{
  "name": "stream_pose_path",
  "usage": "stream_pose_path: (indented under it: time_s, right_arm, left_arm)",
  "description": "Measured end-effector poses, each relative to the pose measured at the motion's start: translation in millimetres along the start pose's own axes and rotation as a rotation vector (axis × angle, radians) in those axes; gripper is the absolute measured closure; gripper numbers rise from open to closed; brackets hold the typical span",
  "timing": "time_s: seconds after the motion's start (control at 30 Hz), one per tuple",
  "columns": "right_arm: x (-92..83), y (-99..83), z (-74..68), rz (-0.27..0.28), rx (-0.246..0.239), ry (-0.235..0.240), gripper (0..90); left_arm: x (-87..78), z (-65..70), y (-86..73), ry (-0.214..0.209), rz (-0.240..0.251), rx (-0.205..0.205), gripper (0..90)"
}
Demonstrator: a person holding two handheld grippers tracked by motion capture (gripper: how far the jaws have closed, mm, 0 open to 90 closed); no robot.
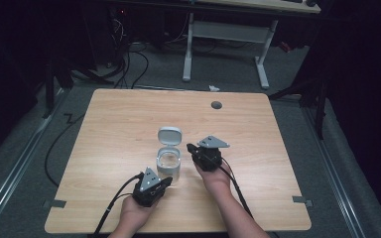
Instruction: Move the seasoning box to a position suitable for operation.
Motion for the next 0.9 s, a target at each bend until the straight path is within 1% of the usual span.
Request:
stream_pose_path:
  time_s: [0.03, 0.13, 0.2, 0.23, 0.27, 0.33, 0.37, 0.47, 0.53, 0.6, 0.7, 0.73, 0.87, 0.9]
  right_arm:
    - [4.6, 10.4, 1.0, 0.019, 0.004, -0.01, 88.2]
    - [8.7, 23.2, 2.6, 0.04, 0.006, -0.012, 88.1]
    - [11.2, 32.4, 2.4, 0.043, 0.006, -0.009, 88.1]
    - [11.2, 32.4, 2.4, 0.043, 0.006, -0.009, 88.1]
    - [12.0, 41.3, 1.0, 0.057, 0.002, -0.007, 88.0]
    - [11.7, 44.0, 0.1, 0.061, 0.002, -0.004, 88.0]
    - [11.2, 50.1, -3.2, 0.071, -0.001, 0.004, 88.0]
    - [10.1, 52.2, -5.9, 0.079, -0.009, 0.012, 88.1]
    - [5.7, 51.7, -10.9, 0.077, -0.014, 0.022, 88.0]
    - [4.3, 51.3, -11.9, 0.078, -0.02, 0.024, 88.0]
    - [-1.0, 46.4, -19.4, 0.076, -0.029, 0.04, 87.8]
    - [-2.4, 44.7, -21.2, 0.074, -0.036, 0.043, 87.8]
    - [-14.0, 36.1, -30.8, 0.089, -0.05, 0.07, 87.5]
    - [-14.0, 36.1, -30.8, 0.089, -0.05, 0.07, 87.5]
  left_arm:
    - [1.2, -0.6, 0.7, 0.0, -0.003, -0.006, 90.0]
    - [2.8, 0.0, 0.1, 0.0, -0.004, -0.003, 90.0]
    - [2.7, -0.2, 0.3, -0.001, -0.005, -0.006, 90.0]
    - [2.7, -0.2, 0.3, -0.001, -0.005, -0.006, 90.0]
    - [2.7, -0.6, 0.5, -0.001, -0.006, -0.008, 90.0]
    - [2.8, -0.6, 0.5, -0.001, -0.007, -0.008, 90.0]
    - [2.6, -0.7, 0.6, -0.002, -0.008, -0.01, 90.0]
    - [2.2, -1.4, 1.3, -0.004, -0.006, -0.013, 90.0]
    - [1.9, -1.8, 1.7, -0.006, -0.003, -0.015, 90.0]
    - [1.8, -1.6, 1.9, -0.008, -0.001, -0.021, 90.0]
    - [1.7, -1.1, 1.9, -0.008, 0.002, -0.024, 90.0]
    - [1.5, -1.3, 1.8, -0.007, 0.002, -0.019, 90.0]
    - [1.7, -1.1, 2.0, -0.007, 0.003, -0.024, 90.0]
    - [1.8, -1.0, 1.9, -0.006, 0.002, -0.024, 90.0]
Point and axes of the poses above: each handheld gripper's, and its own axes: x roughly forward along the jaws, y roughly out of its top, z roughly to its right, the point moved 3 cm from there along x, roughly forward along the jaws, and after that the axes turned 2 degrees about y, right-handed, at the moved point
